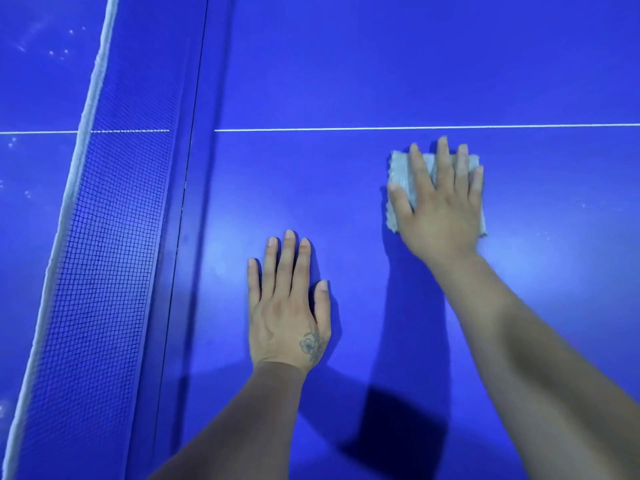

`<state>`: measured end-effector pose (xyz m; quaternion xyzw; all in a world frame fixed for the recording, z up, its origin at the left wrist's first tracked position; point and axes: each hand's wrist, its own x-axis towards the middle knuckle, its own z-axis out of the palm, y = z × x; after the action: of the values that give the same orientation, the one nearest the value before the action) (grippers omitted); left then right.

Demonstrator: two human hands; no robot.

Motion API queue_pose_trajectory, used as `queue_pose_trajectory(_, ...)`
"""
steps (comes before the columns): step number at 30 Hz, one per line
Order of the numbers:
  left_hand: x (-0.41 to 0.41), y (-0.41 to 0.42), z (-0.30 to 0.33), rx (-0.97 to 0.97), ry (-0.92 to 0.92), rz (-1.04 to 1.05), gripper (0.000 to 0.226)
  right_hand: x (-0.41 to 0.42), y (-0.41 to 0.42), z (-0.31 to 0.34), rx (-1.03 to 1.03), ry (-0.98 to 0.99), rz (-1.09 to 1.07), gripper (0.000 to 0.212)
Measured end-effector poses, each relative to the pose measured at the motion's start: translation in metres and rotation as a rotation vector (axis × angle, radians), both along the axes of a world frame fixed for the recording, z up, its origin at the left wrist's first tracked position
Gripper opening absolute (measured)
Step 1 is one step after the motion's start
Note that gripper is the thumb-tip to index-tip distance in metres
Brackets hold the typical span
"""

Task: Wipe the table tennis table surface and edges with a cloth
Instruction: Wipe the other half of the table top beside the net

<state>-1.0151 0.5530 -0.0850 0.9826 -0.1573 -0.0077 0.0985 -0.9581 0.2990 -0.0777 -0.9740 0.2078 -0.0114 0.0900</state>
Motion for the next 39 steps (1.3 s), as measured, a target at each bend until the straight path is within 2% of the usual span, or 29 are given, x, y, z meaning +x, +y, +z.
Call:
queue_pose_trajectory(3,0.0,0.0,0.0,0.003,-0.003,0.001,0.064,0.057,0.008,0.002,0.036,0.061,-0.08,0.072)
queue_pose_trajectory(6,0.001,0.0,-0.001,-0.001,-0.006,-0.002,0.064,0.088,0.04,0.006,0.041,0.101,-0.016,0.071)
queue_pose_trajectory(10,0.001,0.0,-0.002,-0.016,-0.022,-0.005,0.064,0.066,0.079,0.003,0.029,0.012,0.202,0.071)
queue_pose_trajectory(12,0.001,0.0,-0.001,-0.032,-0.021,-0.002,0.064,0.038,0.076,0.001,0.052,-0.012,0.246,0.07)
queue_pose_trajectory(19,-0.001,0.001,0.001,-0.054,-0.009,-0.002,0.064,-0.053,-0.001,-0.002,0.002,-0.017,0.118,0.07)
queue_pose_trajectory(24,-0.003,0.0,0.002,-0.047,-0.005,0.002,0.063,-0.016,-0.083,0.001,0.029,0.043,-0.081,0.072)
queue_pose_trajectory(27,-0.003,-0.002,0.001,-0.052,-0.02,0.009,0.063,0.027,-0.095,0.003,0.055,0.099,-0.124,0.071)
queue_pose_trajectory(32,-0.001,-0.046,0.005,-0.117,0.007,0.206,0.064,0.046,-0.055,0.007,0.04,0.056,0.05,0.072)
queue_pose_trajectory(36,-0.003,-0.113,0.004,-0.069,0.01,0.119,0.068,0.002,-0.039,-0.001,0.017,-0.038,0.241,0.068)
queue_pose_trajectory(39,-0.004,-0.139,-0.002,0.042,0.032,0.151,0.07,-0.04,-0.053,-0.004,-0.017,-0.044,0.299,0.065)
